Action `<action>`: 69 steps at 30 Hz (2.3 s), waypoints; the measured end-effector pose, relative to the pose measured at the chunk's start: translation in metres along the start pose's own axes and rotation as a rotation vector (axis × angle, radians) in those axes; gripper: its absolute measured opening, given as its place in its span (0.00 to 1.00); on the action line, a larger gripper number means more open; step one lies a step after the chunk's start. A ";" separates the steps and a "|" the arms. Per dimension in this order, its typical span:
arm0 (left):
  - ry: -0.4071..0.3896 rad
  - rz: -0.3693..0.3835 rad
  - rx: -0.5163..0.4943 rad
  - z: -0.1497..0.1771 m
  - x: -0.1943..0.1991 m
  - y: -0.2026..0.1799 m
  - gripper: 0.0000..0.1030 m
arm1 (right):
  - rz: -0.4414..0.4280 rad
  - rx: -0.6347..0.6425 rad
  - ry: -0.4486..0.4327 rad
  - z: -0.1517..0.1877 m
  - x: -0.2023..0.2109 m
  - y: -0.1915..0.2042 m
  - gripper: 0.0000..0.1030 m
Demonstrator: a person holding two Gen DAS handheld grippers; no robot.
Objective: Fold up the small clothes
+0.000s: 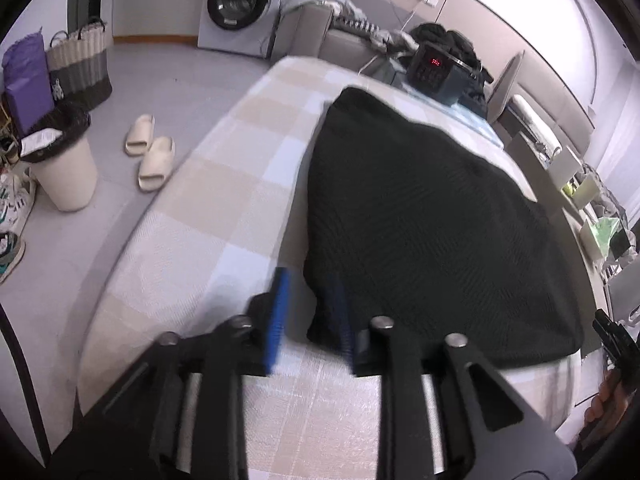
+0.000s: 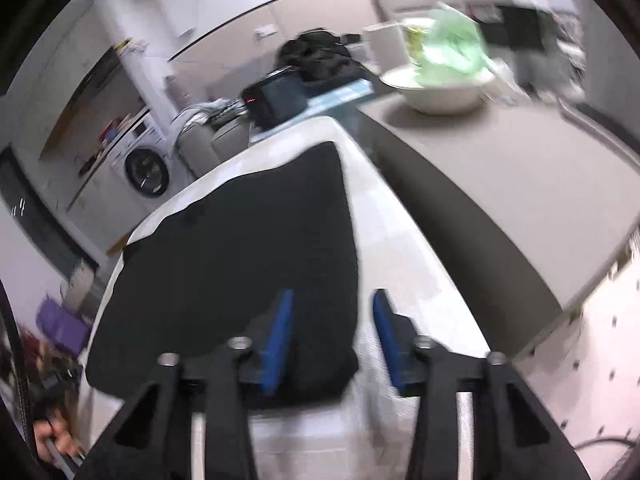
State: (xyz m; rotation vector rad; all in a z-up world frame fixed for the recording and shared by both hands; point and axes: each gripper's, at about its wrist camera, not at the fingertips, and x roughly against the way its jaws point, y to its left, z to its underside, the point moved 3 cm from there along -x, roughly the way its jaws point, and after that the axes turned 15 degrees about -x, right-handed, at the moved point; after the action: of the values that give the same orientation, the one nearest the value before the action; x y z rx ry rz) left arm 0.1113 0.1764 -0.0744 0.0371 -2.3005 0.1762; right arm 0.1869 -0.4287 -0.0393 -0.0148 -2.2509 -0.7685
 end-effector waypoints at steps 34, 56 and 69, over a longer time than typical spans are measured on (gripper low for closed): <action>0.107 0.242 -0.324 -0.054 -0.095 -0.118 0.83 | 0.174 0.309 0.144 0.006 -0.086 0.062 0.76; 0.124 0.173 -0.291 -0.074 -0.116 -0.103 0.83 | 0.194 0.375 0.154 -0.002 -0.118 0.084 0.64; 0.143 0.203 -0.450 -0.088 -0.148 -0.166 0.83 | 0.100 0.474 0.246 0.024 -0.165 0.153 0.70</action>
State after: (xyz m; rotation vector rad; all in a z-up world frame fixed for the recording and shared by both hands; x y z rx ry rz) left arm 0.2894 0.0202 -0.1072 -0.4259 -2.1484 -0.2313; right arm 0.3262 -0.2553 -0.0806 0.1814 -2.1232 -0.1598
